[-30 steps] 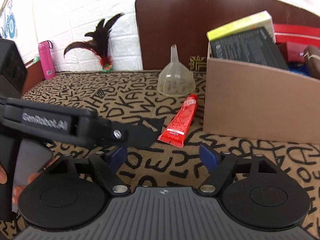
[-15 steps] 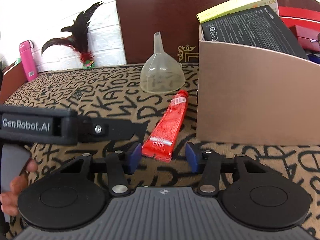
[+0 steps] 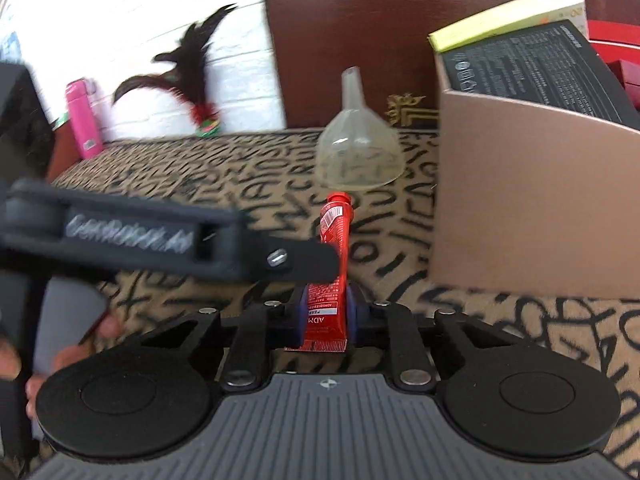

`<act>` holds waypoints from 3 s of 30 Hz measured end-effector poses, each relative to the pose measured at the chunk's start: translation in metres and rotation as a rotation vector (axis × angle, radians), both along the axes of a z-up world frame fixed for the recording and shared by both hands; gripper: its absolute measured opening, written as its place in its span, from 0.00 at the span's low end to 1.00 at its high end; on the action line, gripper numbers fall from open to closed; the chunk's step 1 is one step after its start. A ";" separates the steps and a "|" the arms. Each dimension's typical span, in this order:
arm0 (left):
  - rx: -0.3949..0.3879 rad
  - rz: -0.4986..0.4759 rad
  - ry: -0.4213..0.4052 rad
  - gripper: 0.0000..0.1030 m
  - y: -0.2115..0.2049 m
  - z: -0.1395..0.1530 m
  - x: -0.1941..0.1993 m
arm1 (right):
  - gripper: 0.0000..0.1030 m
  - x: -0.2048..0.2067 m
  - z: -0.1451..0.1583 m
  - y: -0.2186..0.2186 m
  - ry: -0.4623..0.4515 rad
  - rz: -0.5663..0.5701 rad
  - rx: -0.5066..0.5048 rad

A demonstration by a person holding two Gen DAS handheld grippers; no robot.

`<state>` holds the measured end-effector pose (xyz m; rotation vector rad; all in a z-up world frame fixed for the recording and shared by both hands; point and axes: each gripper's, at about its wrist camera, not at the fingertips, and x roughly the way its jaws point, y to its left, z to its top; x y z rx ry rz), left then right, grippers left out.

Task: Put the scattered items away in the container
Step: 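Close the right gripper on the red tube and lift it, then carry the red tube into the cardboard box and release it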

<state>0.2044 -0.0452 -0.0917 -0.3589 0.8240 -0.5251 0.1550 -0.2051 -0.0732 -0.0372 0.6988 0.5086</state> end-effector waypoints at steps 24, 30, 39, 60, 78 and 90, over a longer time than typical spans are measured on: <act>0.045 -0.030 0.066 0.40 -0.007 -0.008 -0.011 | 0.10 -0.048 0.006 0.012 -0.047 0.070 -0.097; -0.020 0.020 0.103 0.56 0.002 -0.006 0.002 | 0.10 -0.039 0.002 0.015 -0.059 0.060 -0.105; 0.022 0.021 0.108 0.39 -0.003 -0.008 0.016 | 0.13 -0.026 -0.003 0.024 -0.094 0.054 -0.144; 0.042 -0.015 0.001 0.27 -0.034 0.052 -0.020 | 0.11 -0.047 0.030 -0.009 -0.158 0.020 -0.072; 0.016 -0.168 -0.170 0.28 -0.159 0.136 -0.021 | 0.11 -0.074 0.117 -0.122 -0.373 -0.167 -0.080; 0.044 -0.155 -0.177 0.38 -0.195 0.129 0.043 | 0.11 -0.009 0.116 -0.164 -0.393 -0.170 -0.082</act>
